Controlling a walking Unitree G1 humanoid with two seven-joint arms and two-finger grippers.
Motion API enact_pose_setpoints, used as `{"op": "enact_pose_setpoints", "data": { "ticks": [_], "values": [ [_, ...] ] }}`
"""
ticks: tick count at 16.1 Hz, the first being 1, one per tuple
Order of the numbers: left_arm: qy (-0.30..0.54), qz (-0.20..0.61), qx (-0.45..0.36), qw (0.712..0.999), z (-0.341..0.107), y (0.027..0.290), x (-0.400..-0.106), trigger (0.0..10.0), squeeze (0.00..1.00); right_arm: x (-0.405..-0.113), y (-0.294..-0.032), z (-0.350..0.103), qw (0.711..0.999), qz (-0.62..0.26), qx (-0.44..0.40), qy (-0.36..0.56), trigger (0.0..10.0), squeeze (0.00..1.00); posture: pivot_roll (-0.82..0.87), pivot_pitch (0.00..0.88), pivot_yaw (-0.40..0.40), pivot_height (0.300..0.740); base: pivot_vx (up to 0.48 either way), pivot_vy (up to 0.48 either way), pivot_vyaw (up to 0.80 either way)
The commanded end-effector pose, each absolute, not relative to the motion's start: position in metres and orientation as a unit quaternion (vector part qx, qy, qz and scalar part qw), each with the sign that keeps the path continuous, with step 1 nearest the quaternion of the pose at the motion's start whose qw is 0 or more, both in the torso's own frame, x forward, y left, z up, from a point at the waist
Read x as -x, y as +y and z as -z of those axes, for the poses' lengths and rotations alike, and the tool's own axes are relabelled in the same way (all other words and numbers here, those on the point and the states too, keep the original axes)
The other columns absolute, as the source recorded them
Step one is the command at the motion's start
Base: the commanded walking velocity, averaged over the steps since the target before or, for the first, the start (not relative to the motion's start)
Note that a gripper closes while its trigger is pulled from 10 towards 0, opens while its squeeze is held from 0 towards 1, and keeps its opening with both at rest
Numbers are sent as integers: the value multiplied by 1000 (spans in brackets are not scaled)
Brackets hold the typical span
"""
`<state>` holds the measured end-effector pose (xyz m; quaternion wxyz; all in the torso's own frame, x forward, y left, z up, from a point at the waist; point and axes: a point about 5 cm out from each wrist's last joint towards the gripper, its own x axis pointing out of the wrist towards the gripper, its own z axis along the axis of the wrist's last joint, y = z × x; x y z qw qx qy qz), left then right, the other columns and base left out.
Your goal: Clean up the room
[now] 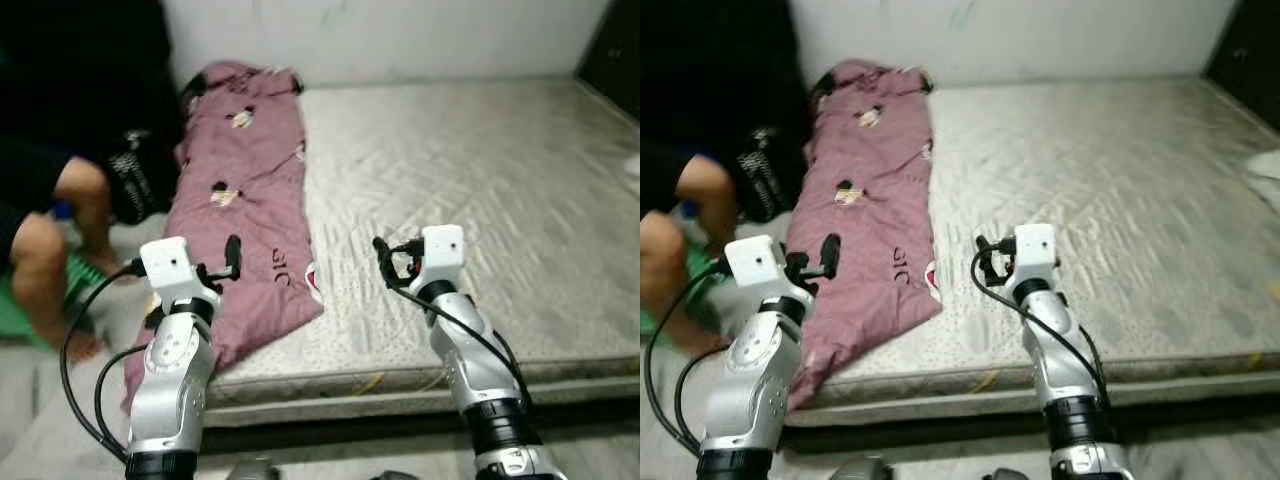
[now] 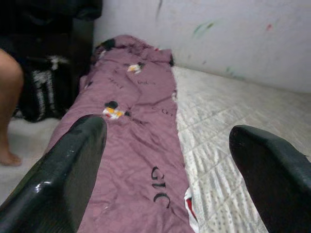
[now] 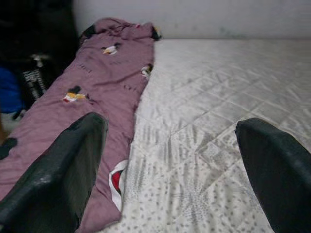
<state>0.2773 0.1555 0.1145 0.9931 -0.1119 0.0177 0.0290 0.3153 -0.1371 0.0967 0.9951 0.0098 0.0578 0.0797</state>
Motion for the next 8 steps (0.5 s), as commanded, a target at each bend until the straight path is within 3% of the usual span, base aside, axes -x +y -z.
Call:
{"op": "enact_pose_setpoints", "data": {
  "ticks": [1, 8],
  "values": [
    [13, -40, 101, 994, -117, 163, -277, 10000, 0, -318, -126, -104, 994, -98, -16, 47, 10000, 0, -7, 0, 26, 740, 0, 480, 0],
    [13, -44, 102, 994, -117, 162, -277, 10000, 0, -318, -126, -103, 994, -101, -13, 50, 10000, 0, -9, 0, 23, 740, 0, 480, 0]
  ]
}}
